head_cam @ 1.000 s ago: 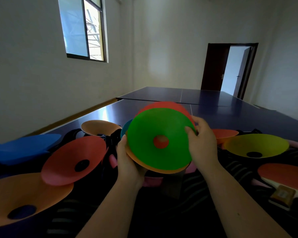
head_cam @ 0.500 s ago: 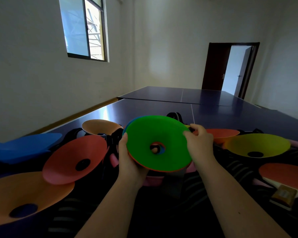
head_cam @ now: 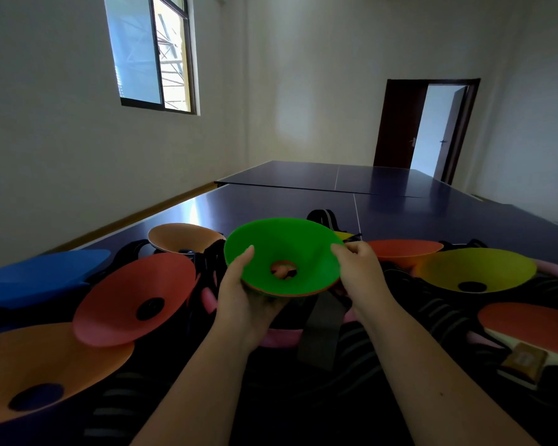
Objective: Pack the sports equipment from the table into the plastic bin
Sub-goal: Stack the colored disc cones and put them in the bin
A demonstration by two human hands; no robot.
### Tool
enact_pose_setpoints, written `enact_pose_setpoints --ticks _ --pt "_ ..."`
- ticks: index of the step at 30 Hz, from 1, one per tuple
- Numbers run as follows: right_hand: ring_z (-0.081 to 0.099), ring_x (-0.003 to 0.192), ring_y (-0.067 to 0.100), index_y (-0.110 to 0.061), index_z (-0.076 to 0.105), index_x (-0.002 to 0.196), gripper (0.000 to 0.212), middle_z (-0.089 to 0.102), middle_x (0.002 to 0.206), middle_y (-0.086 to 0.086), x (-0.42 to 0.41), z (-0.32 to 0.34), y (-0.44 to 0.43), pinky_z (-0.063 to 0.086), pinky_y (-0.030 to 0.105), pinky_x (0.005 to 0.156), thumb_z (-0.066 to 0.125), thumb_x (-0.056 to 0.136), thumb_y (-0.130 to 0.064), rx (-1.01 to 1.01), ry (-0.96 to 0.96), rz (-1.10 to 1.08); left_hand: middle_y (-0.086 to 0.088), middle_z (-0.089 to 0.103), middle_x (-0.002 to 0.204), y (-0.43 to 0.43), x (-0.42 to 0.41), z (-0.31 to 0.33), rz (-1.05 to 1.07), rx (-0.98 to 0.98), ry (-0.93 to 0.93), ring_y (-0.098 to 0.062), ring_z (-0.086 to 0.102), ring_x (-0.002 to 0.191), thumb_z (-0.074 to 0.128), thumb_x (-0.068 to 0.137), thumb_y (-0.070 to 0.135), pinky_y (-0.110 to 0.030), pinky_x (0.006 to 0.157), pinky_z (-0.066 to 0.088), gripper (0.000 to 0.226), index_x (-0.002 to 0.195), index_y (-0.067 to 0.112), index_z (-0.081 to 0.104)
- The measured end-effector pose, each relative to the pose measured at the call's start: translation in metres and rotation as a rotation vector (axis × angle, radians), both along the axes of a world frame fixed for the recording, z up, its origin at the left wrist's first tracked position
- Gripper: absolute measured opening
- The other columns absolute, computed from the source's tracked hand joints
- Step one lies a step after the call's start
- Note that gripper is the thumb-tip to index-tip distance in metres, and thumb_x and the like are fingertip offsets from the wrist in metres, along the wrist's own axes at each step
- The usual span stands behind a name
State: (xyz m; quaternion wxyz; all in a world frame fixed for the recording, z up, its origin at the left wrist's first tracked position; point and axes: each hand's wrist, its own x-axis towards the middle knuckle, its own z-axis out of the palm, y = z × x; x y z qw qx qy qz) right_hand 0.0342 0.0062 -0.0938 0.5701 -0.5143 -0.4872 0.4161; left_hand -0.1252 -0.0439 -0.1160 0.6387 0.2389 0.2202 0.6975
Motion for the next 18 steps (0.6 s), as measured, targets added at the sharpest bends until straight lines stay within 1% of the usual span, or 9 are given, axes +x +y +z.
enact_pose_setpoints --ticks 2,4,6,8,9,11,13,16,18 --pt "0.062 0.090 0.022 -0.014 0.059 0.106 0.025 0.066 0.103 0.009 0.000 0.000 -0.001 0.046 0.035 0.073 0.056 0.098 -0.037 0.019 -0.068 0.015 -0.014 0.070 0.096 -0.001 0.000 0.001 0.042 -0.027 -0.009 -0.025 0.066 0.081 0.050 0.095 0.029 -0.044 0.077 0.058 0.037 0.125 0.011 0.062" --pt "0.064 0.087 0.022 -0.021 0.063 0.103 0.028 0.067 0.097 0.006 -0.002 -0.002 -0.001 0.048 0.037 0.075 0.049 0.100 -0.044 0.027 -0.128 0.059 -0.014 0.071 0.111 0.000 -0.001 0.000 0.131 -0.026 -0.037 -0.031 0.067 0.097 0.047 0.096 0.027 -0.046 0.079 0.057 0.040 0.133 0.014 0.058" --pt "0.063 0.075 0.020 -0.038 0.063 0.095 0.019 0.066 0.083 -0.002 -0.006 -0.010 0.005 0.050 0.044 0.078 0.047 0.097 -0.047 0.038 -0.233 0.049 -0.012 0.064 0.130 0.003 -0.005 -0.001 0.277 0.016 -0.023 -0.032 0.062 0.117 0.049 0.095 0.025 -0.047 0.084 0.056 0.045 0.140 0.021 0.051" --pt "0.064 0.084 0.019 -0.056 0.057 0.088 0.013 0.064 0.080 -0.011 -0.010 -0.016 0.015 0.048 0.054 0.090 0.049 0.085 -0.047 0.077 -0.489 -0.010 -0.008 0.060 0.136 0.006 -0.008 -0.001 0.437 0.075 0.034 -0.027 0.063 0.117 0.053 0.093 0.020 -0.046 0.084 0.058 0.051 0.143 0.030 0.045" --pt "0.063 0.094 0.020 -0.063 0.055 0.091 0.022 0.065 0.086 -0.015 -0.013 -0.016 0.017 0.046 0.053 0.095 0.052 0.080 -0.044 0.098 -0.630 -0.001 -0.006 0.060 0.135 0.006 -0.007 0.000 0.501 0.096 0.072 -0.023 0.064 0.113 0.053 0.094 0.017 -0.045 0.085 0.058 0.052 0.143 0.033 0.044" --pt "0.061 0.109 0.021 -0.054 0.057 0.119 0.044 0.067 0.111 -0.011 -0.026 -0.013 0.026 0.047 0.039 0.097 0.061 0.082 -0.032 0.173 -0.876 0.099 0.002 0.061 0.130 0.005 -0.007 0.000 0.605 0.124 0.138 -0.017 0.065 0.110 0.052 0.096 0.012 -0.046 0.094 0.054 0.053 0.141 0.038 0.041" --pt "0.059 0.118 0.022 -0.040 0.050 0.138 0.055 0.062 0.130 -0.004 -0.044 -0.010 0.046 0.050 0.038 0.096 0.061 0.086 -0.026 0.280 -1.071 0.190 0.005 0.058 0.132 0.003 -0.006 0.000 0.684 0.138 0.191 -0.018 0.062 0.116 0.057 0.092 0.017 -0.050 0.103 0.049 0.059 0.141 0.042 0.038" --pt "0.054 0.128 0.026 -0.049 0.039 0.143 0.058 0.056 0.142 -0.004 -0.068 -0.017 0.079 0.049 0.047 0.101 0.046 0.088 -0.032 0.235 -1.241 0.324 0.002 0.052 0.142 0.005 -0.007 0.000 0.792 0.145 0.241 -0.019 0.058 0.123 0.062 0.079 0.026 -0.048 0.106 0.047 0.069 0.142 0.038 0.039" --pt "0.057 0.121 0.031 -0.039 0.055 0.136 0.046 0.061 0.136 0.002 -0.077 -0.016 0.077 0.047 0.048 0.101 0.044 0.092 -0.031 0.157 -1.241 0.378 0.000 0.049 0.144 0.008 -0.008 -0.002 0.847 0.135 0.295 -0.017 0.056 0.124 0.065 0.075 0.032 -0.045 0.106 0.048 0.075 0.145 0.033 0.037"
